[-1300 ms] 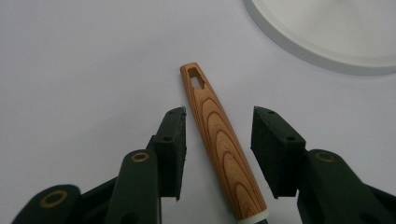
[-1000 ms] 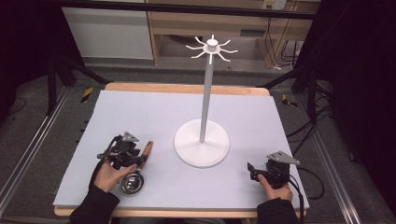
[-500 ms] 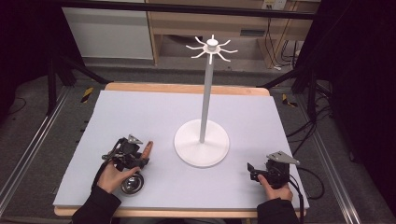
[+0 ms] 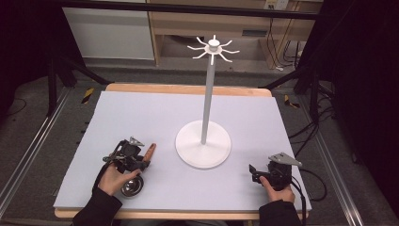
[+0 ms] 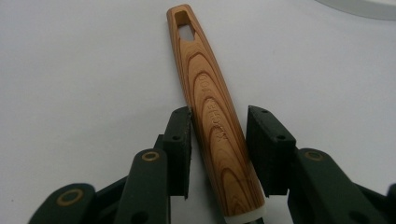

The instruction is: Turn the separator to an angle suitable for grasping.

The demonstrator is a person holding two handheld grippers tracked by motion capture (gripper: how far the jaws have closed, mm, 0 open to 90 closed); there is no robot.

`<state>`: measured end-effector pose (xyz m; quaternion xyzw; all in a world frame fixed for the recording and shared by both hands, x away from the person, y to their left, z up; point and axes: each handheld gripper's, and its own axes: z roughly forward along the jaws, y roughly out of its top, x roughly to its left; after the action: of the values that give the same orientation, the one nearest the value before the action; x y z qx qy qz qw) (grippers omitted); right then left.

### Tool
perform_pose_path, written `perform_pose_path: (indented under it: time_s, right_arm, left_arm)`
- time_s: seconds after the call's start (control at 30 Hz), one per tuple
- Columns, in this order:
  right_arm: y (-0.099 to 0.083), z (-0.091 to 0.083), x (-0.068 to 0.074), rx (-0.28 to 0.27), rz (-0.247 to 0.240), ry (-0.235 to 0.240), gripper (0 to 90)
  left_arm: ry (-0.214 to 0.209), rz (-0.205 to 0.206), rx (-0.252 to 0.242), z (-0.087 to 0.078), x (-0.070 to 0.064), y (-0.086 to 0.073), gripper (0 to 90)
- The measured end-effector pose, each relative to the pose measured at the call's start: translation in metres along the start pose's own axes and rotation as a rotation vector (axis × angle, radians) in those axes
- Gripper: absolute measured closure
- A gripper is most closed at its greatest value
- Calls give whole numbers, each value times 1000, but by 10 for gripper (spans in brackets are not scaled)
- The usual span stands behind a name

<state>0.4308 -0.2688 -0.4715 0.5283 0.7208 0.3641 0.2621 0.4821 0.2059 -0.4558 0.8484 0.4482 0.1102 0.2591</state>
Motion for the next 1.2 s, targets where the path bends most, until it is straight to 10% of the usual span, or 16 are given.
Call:
perform_pose_path:
  time_s: [1.2]
  right_arm:
    - [0,2,-1,17,-1,12,65]
  left_arm:
    - [3,70,48,-3,-7,25,501]
